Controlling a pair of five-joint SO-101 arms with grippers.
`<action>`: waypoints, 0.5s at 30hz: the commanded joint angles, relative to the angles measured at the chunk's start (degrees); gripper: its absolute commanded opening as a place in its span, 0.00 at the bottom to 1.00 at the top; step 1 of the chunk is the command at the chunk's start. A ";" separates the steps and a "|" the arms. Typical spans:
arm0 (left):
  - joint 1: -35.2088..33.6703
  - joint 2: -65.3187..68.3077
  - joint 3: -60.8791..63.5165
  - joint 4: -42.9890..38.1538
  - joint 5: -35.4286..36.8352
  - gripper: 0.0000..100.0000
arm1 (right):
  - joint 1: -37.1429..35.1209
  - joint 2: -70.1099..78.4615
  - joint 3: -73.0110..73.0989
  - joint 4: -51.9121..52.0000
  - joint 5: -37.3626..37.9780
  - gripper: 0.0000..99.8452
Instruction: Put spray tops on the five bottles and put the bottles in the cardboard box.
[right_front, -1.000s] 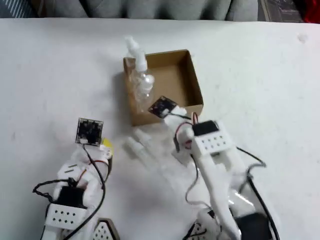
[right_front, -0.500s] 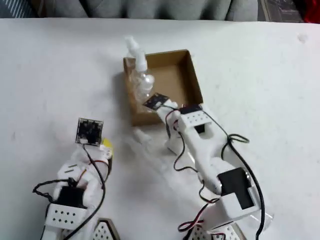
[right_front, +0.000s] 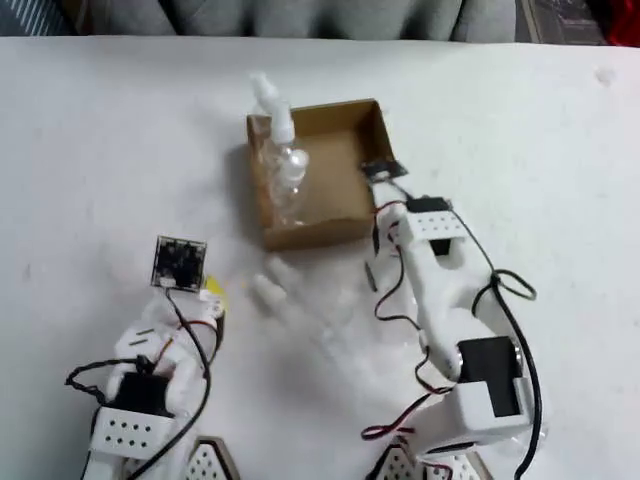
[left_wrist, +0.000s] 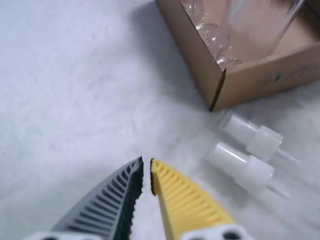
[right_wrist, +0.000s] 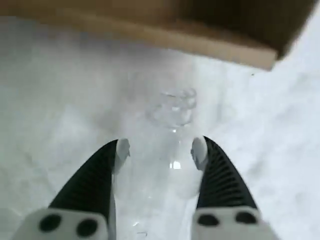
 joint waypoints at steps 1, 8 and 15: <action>0.04 -1.27 -0.70 0.09 0.70 0.02 | 3.56 -1.10 -0.88 -4.88 -2.64 0.02; 3.56 -0.92 -9.85 11.08 5.36 0.02 | 4.97 -0.13 -0.26 -6.37 -2.37 0.02; 6.37 2.24 -15.12 13.01 5.19 0.02 | 4.88 1.36 -0.62 -6.46 -2.37 0.02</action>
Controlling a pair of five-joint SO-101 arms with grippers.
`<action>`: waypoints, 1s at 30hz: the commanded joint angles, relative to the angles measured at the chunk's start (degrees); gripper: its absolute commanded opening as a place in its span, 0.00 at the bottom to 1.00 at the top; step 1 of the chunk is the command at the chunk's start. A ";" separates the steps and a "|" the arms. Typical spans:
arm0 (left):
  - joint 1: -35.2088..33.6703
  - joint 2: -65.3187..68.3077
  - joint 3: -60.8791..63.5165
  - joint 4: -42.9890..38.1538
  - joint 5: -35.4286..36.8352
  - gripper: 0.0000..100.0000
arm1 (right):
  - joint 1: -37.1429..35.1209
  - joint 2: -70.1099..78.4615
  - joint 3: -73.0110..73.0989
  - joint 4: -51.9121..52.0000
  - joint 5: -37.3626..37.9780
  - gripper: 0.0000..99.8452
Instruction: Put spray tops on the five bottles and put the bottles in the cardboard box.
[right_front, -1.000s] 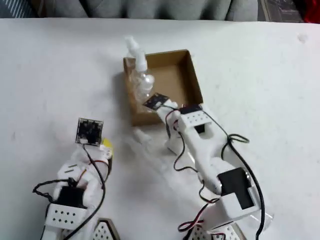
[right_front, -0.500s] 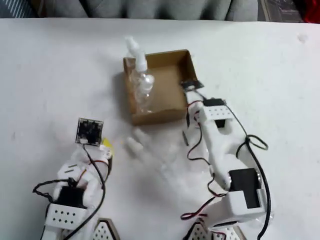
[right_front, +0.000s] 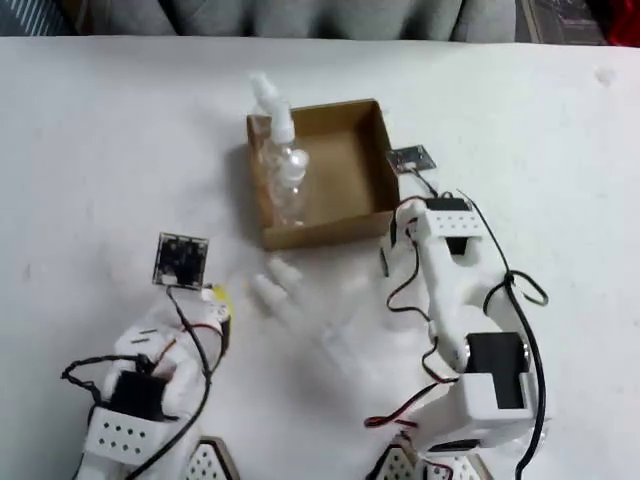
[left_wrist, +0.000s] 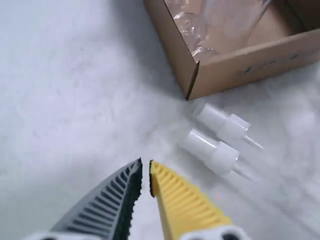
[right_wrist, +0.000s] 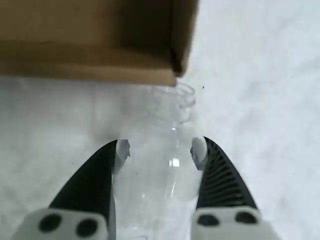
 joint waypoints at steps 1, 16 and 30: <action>2.15 4.62 -8.62 0.97 0.70 0.02 | 0.22 -0.22 -0.70 -1.19 -0.09 0.02; 6.37 43.82 -34.64 5.01 17.23 0.02 | 0.31 -0.04 -0.44 -3.38 0.00 0.02; 6.29 59.12 -41.32 3.34 23.56 0.02 | 0.31 -0.04 -0.26 -3.21 0.09 0.02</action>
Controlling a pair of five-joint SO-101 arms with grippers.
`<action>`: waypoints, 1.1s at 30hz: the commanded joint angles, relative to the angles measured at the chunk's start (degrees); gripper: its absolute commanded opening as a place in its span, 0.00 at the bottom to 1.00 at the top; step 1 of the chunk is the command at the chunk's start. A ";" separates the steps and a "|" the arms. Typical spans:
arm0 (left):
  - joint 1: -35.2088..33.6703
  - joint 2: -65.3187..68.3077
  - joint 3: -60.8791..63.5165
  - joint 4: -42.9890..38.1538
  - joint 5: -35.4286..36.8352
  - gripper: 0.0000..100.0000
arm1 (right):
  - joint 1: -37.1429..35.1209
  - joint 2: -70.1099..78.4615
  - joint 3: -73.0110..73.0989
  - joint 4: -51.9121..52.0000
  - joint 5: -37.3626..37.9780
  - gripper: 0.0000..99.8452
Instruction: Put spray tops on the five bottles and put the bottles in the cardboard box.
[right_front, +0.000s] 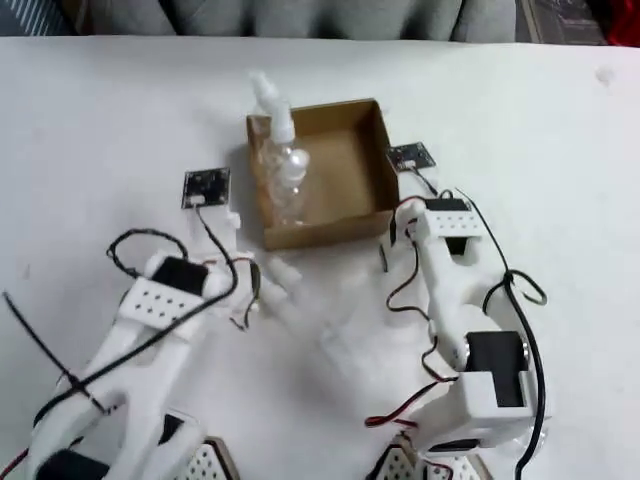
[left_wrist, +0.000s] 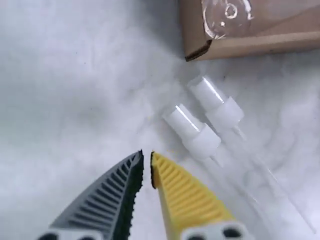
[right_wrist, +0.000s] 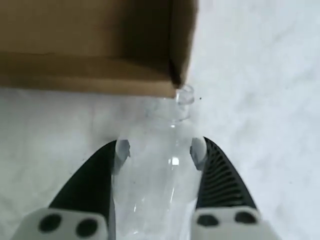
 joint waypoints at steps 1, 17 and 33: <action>0.40 3.82 -6.77 -1.49 3.87 0.03 | 0.40 -0.40 -0.35 -0.66 -0.09 0.02; -2.95 15.78 -7.91 -5.36 5.01 0.17 | 0.31 -0.31 -0.35 -0.84 1.67 0.02; 0.22 21.49 -11.34 -10.02 5.27 0.17 | -0.57 2.15 -2.46 -0.48 1.85 0.02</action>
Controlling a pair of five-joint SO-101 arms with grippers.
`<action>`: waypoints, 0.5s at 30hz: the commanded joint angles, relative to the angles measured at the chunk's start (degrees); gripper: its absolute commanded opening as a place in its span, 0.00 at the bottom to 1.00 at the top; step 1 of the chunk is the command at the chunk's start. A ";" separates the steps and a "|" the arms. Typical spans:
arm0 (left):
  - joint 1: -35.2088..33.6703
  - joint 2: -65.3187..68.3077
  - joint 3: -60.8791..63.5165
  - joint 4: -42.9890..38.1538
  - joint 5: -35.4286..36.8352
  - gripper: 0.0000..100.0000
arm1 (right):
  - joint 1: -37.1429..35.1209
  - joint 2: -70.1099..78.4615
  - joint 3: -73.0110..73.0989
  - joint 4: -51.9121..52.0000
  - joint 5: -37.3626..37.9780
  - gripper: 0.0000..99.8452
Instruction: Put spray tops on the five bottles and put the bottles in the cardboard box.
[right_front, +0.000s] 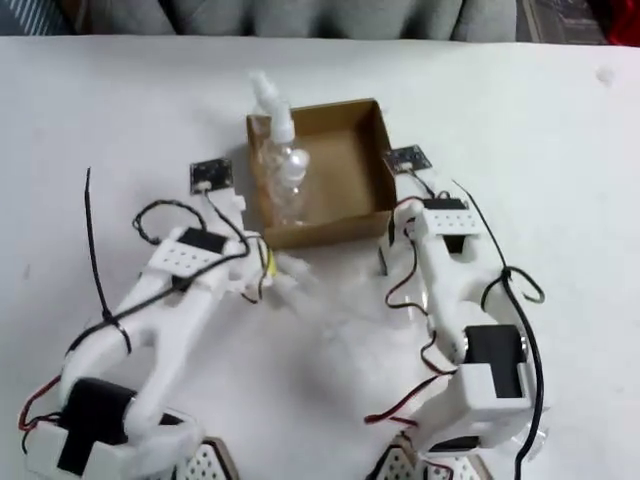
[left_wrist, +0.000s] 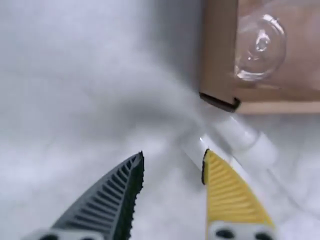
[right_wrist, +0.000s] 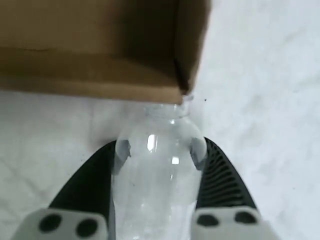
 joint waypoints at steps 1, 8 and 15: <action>2.33 -0.04 -3.25 -0.88 0.70 0.17 | -0.57 -0.22 -1.85 -0.40 0.70 0.02; 5.76 0.04 -3.87 -1.93 1.85 0.17 | -0.57 -0.22 -1.93 -0.40 0.70 0.02; 8.40 0.04 -4.13 -3.08 4.57 0.17 | -0.48 -0.22 -1.93 -0.40 0.79 0.02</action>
